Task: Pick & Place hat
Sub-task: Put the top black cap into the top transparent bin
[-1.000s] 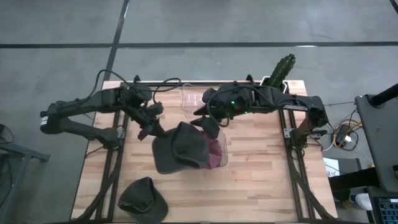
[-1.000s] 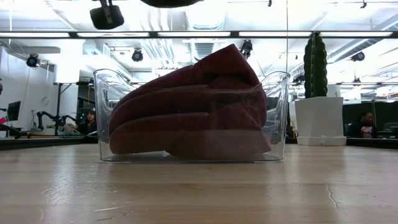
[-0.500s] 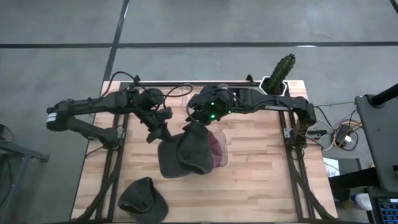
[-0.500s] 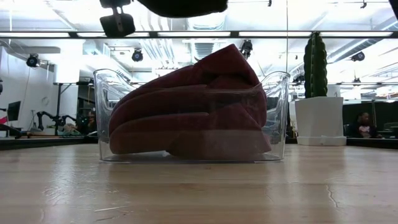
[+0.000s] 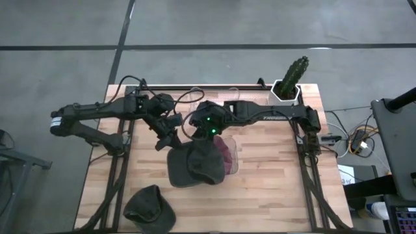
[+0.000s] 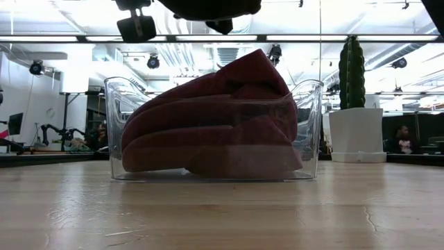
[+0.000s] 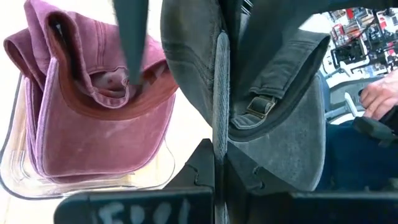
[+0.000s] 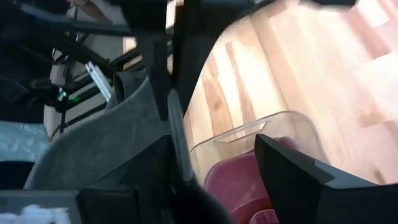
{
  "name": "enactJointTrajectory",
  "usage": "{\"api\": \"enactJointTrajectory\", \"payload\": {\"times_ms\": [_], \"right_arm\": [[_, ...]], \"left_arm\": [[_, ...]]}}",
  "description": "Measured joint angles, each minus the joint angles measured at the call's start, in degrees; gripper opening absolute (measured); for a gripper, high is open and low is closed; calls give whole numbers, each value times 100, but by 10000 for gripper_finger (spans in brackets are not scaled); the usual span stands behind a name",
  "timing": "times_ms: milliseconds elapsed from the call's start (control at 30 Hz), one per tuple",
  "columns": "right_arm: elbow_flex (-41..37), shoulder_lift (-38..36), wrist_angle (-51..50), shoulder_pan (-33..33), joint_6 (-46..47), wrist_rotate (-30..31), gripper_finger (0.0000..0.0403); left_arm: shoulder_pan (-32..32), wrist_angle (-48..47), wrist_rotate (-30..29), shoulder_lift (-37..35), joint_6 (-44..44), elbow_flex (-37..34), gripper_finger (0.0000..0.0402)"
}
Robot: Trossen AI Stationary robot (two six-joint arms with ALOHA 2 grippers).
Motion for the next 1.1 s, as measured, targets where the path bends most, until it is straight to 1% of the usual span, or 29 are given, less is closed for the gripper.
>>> {"api": "enactJointTrajectory", "payload": {"times_ms": [100, 200, 300, 433, 467, 633, 733, 933, 1100], "right_arm": [[0, 48, 7, 32, 28, -202, 216], [0, 88, 49, 35, 100, -242, 187], [0, 97, 76, 32, 112, -250, 129], [0, 93, 285, 35, 97, -373, 30], [0, 93, 305, 35, 103, -414, 23], [0, 93, 286, 35, 135, -449, 15], [0, 92, 287, 33, 199, -450, 13], [0, 59, 34, 18, 402, -449, 13], [0, 45, -183, 27, 405, -465, 13]], "left_arm": [[2, 14, -2, -19, 3, 2, 6], [2, 13, -4, -20, 4, 2, 7], [4, 10, -27, -20, 4, 2, 7], [7, 6, -11, -20, 67, 2, 7], [7, 6, 0, -20, 79, 2, 7], [7, 13, -11, -18, 69, 2, 9], [7, 11, -29, -18, 17, 2, 19], [34, -130, -564, -73, -114, 2, 57], [64, -118, -770, -235, -95, 5, 98]]}}
